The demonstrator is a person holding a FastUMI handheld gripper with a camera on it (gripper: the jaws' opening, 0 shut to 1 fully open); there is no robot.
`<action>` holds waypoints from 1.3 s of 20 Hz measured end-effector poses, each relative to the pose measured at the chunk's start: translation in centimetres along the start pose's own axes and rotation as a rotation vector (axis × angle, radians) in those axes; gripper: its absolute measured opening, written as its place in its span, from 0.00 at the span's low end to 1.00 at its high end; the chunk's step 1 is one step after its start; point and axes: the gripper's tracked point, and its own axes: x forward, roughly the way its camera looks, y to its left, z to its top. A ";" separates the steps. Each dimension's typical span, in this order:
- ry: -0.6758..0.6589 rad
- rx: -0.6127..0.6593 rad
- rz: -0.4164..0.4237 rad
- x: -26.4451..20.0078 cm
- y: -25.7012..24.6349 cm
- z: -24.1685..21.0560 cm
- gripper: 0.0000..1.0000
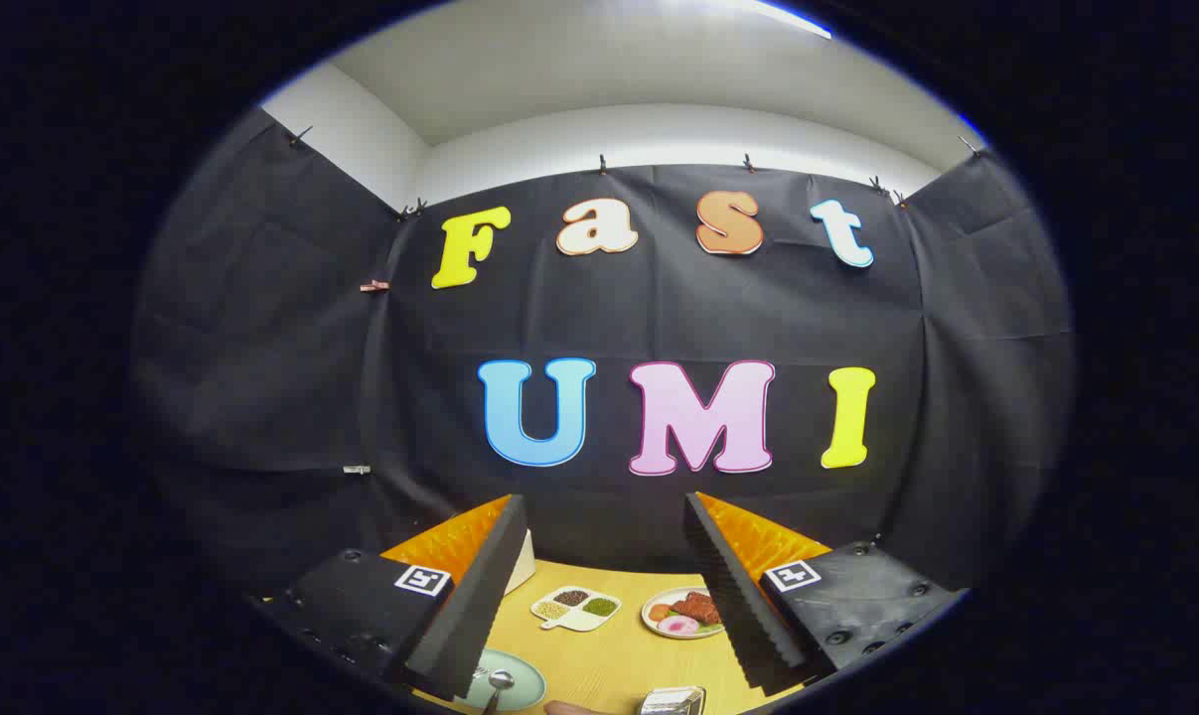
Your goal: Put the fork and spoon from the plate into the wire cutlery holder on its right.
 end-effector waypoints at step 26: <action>0.152 -0.056 -0.108 -1.8 1.1 -5.5 0.97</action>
